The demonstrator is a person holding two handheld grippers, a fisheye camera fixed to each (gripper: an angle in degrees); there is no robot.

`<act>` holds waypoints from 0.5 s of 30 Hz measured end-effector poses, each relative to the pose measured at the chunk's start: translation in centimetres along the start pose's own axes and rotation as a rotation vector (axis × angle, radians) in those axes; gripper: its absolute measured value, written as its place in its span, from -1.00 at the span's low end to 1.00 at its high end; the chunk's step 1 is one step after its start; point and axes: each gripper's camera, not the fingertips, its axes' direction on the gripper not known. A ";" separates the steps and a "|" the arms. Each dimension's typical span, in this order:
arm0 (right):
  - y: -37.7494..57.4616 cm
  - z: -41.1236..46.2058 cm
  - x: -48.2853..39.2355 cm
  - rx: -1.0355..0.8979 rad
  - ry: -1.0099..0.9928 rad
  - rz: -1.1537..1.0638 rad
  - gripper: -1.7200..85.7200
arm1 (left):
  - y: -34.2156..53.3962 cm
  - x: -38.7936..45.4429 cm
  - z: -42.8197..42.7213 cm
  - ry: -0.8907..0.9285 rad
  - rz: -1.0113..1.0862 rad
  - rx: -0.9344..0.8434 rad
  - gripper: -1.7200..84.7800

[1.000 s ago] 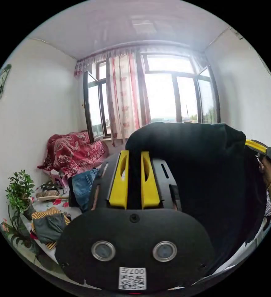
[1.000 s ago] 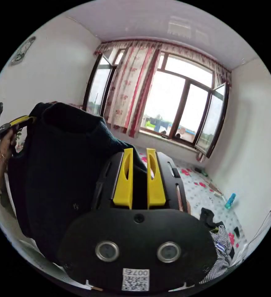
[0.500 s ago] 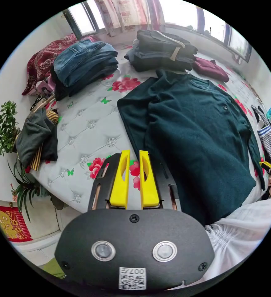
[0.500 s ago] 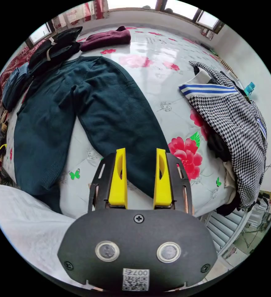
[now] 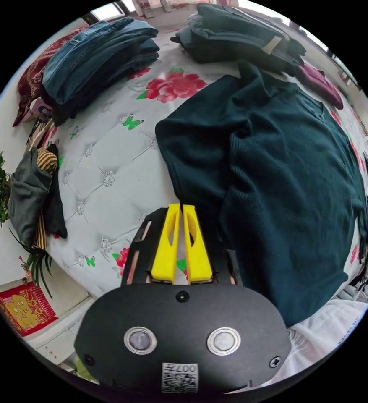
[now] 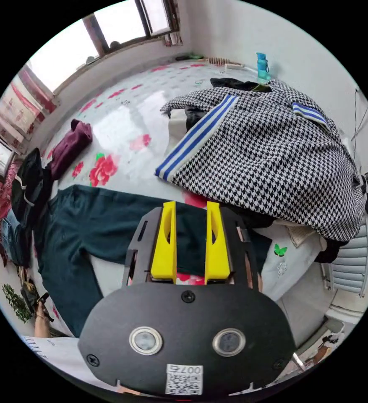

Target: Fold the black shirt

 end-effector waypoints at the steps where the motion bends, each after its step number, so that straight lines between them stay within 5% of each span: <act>1: 0.3 -0.2 -0.6 0.007 -0.029 -0.010 -0.72 | -0.3 0.2 -0.2 -0.015 0.032 -0.005 -0.97; 5: 4.0 1.4 -6.5 -0.143 -0.221 -0.154 -0.74 | -1.3 -1.3 -1.8 -0.265 0.099 -0.006 -0.98; 10: 10.0 1.3 -12.4 -0.297 -0.369 -0.408 -0.76 | 0.1 -13.3 -11.3 -0.522 -0.244 0.159 -0.98; 12: 12.9 0.6 -13.9 -0.355 -0.411 -0.517 -0.76 | 2.3 -19.6 -15.8 -0.385 -0.424 0.206 -0.97; 15: 16.1 0.0 -13.9 -0.408 -0.428 -0.604 -0.76 | 6.7 -21.1 -18.3 -0.055 -0.404 0.356 -0.90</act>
